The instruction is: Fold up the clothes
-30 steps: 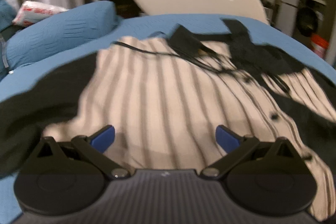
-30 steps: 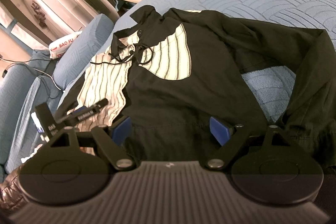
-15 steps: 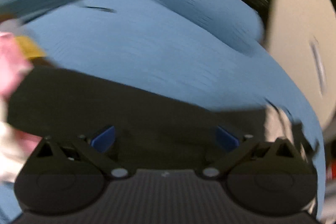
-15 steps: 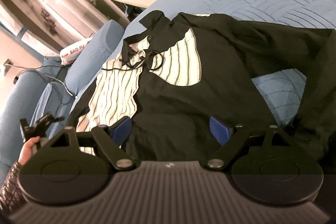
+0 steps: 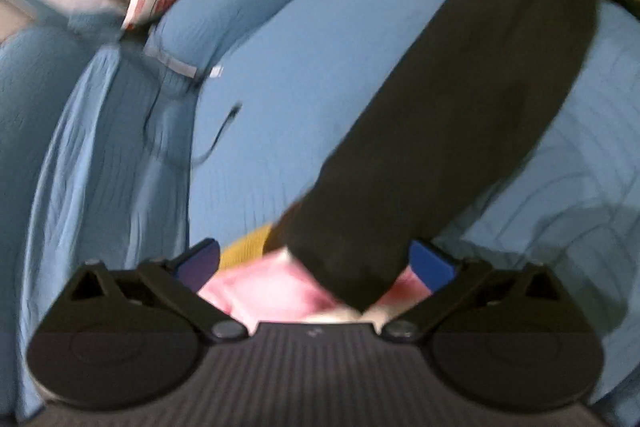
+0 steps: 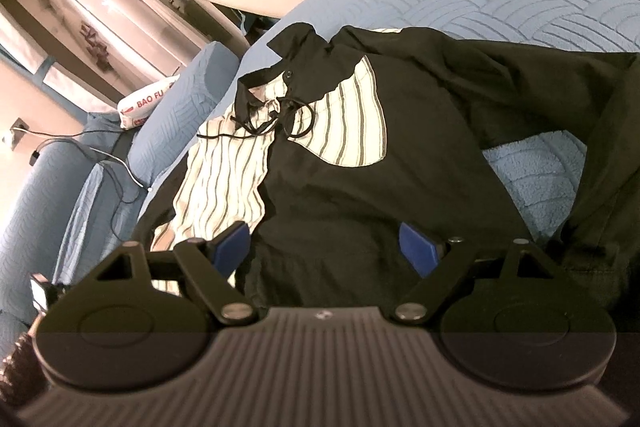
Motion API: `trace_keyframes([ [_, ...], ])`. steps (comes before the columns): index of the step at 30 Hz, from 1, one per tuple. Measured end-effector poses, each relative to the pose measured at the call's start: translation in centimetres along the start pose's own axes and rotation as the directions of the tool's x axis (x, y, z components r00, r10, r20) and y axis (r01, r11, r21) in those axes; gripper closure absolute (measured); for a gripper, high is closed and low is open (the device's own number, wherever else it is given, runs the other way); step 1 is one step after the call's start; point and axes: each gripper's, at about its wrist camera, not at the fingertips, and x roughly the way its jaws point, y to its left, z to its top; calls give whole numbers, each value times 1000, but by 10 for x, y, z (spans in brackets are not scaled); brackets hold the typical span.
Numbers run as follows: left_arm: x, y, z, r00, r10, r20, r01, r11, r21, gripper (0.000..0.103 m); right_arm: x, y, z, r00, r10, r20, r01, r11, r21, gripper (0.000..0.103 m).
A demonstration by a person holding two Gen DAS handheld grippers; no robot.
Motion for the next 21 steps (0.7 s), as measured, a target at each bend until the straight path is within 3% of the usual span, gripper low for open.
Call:
trace_keyframes([
  [1,2,6,-2,999,-38,-14,37,996,-83,1,0,0,0,1000,0,0,0,1000,0,19],
  [3,4,23,-5,985,-174,-10,164,944,-286,1,0,1,0,1000,-1,1,1,1000,-1,19],
  [4,1,30,-6,978,-207,5,198,924,-326,1,1,-1,-1,1000,-2,-1,2,1000,-1,19],
  [5,1,46,-12,939,-332,85,331,812,-480,0,1,-1,-1,1000,-3,-2,3,1000,-1,19],
  [8,8,65,-24,868,-456,199,461,588,-664,0,1,-2,-1,1000,-3,-1,3,1000,5,19],
  [12,27,72,-34,856,-468,220,452,470,-758,3,1,-2,-1,1000,3,2,-3,1000,3,19],
  [13,32,75,-37,853,-471,226,449,440,-778,9,0,-2,-1,1000,5,4,-5,1000,2,19],
  [15,33,83,-40,858,-460,231,442,429,-788,36,-1,-3,-1,1000,9,8,-10,1000,6,19],
  [16,28,86,-41,871,-433,232,428,438,-790,58,-1,-3,-1,1000,12,11,-12,1000,9,19],
  [17,23,85,-44,876,-418,239,427,447,-786,69,-1,-4,0,1000,14,13,-14,1000,12,19],
  [18,18,84,-46,881,-403,246,426,456,-781,71,-1,-5,0,1000,16,15,-16,1000,14,19],
  [19,12,83,-49,886,-389,252,425,465,-777,85,-2,-5,0,1000,18,17,-18,1000,17,19],
  [20,8,83,-50,891,-375,256,422,474,-773,92,-2,-6,0,1000,20,19,-20,1000,20,19],
  [21,8,85,-48,895,-366,256,418,482,-770,92,-2,-6,0,1000,22,22,-22,999,23,19],
])
